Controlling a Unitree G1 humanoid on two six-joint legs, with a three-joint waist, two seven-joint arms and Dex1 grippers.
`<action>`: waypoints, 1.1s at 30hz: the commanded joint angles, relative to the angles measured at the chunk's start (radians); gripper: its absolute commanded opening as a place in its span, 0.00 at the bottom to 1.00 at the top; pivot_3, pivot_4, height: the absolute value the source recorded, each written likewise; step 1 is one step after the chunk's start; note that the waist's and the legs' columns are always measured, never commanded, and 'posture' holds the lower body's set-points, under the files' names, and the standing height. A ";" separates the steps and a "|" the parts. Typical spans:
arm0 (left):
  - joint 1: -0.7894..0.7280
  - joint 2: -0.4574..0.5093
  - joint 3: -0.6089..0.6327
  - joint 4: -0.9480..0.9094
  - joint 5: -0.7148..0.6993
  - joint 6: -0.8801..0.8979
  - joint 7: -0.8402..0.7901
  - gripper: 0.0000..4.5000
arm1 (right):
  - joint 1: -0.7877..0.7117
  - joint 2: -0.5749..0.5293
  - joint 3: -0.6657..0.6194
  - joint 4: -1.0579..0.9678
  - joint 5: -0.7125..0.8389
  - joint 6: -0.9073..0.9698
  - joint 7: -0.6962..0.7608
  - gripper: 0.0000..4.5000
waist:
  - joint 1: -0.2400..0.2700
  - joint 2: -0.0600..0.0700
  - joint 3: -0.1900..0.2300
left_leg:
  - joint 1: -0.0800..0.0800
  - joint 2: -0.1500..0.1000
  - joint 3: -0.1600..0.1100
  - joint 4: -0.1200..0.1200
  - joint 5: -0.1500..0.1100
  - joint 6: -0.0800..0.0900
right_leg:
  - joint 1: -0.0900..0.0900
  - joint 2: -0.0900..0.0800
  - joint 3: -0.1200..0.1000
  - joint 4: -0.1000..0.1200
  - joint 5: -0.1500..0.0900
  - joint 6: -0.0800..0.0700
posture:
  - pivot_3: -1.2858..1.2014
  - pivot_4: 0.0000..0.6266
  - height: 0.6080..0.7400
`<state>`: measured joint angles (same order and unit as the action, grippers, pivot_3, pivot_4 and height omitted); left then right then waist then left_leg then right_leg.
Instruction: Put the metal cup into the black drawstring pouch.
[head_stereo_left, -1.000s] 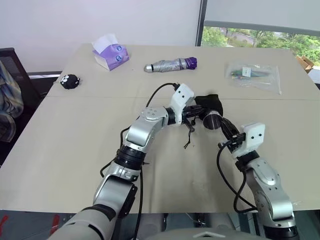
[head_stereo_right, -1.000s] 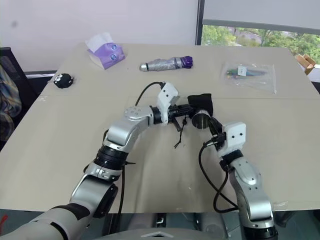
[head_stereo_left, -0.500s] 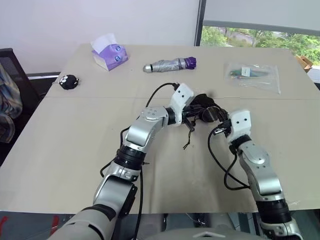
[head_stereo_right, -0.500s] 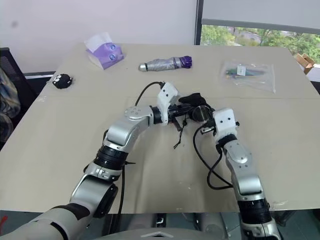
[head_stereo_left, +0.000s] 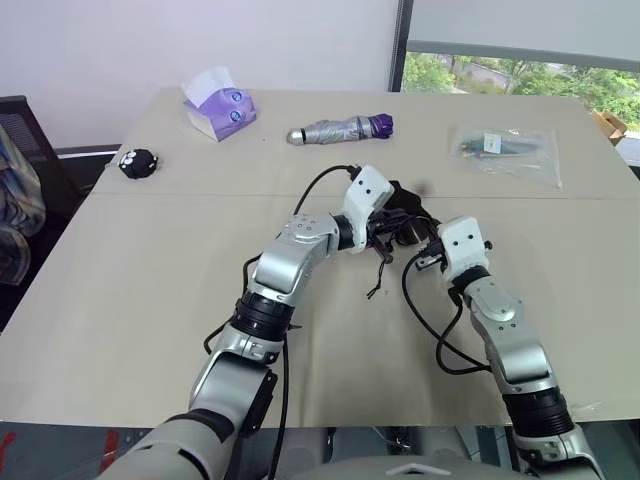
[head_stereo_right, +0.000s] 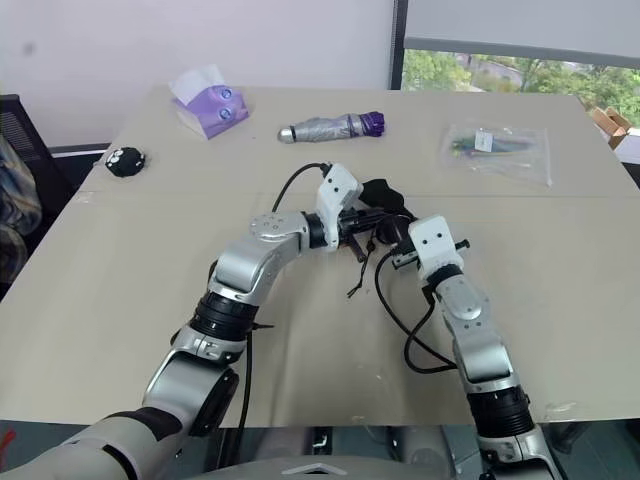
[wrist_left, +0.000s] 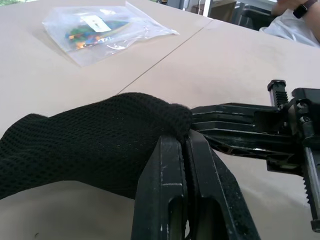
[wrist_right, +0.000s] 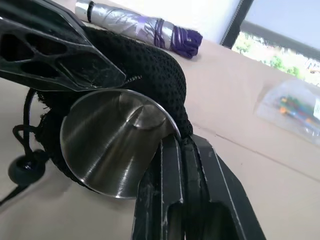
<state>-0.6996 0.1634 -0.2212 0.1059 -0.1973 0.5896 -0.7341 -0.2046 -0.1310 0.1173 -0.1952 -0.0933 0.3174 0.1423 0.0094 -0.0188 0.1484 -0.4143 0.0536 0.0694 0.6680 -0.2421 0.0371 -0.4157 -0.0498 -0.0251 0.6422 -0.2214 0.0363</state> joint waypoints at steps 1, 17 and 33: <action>-0.002 -0.006 -0.011 -0.061 -0.016 -0.006 -0.007 0.00 | -0.047 0.053 -0.036 -0.082 0.030 0.062 -0.049 0.02 | 0.000 0.000 0.000 | 0.000 0.000 0.000 0.000 0.000 0.000 | 0.000 0.000 0.000 0.000 0.000 0.000 | 0.52 0.24 1.00; -0.032 -0.024 0.034 -0.003 -0.022 -0.048 0.025 0.00 | -0.139 0.201 -0.128 -0.234 0.269 0.236 -0.030 0.02 | -0.001 0.000 0.000 | 0.000 0.000 0.000 0.000 0.000 0.000 | 0.000 0.000 0.000 0.000 0.000 0.000 | 0.52 0.24 1.00; -0.149 -0.116 0.222 0.172 -0.122 0.065 0.181 0.00 | 0.173 -0.124 -0.108 -0.407 0.402 0.241 0.246 0.25 | -0.003 0.000 0.001 | -0.001 0.000 -0.001 -0.001 0.000 0.000 | 0.000 0.000 -0.001 -0.001 0.000 0.001 | 0.52 0.24 1.00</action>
<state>-0.8200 0.0552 -0.0037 0.2906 -0.3019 0.6572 -0.5567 -0.0411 -0.2382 -0.0135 -0.5560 0.2938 0.5440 0.3672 0.0069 -0.0192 0.1489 -0.4147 0.0533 0.0681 0.6672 -0.2422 0.0372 -0.4157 -0.0496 -0.0265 0.6416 -0.2216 0.0368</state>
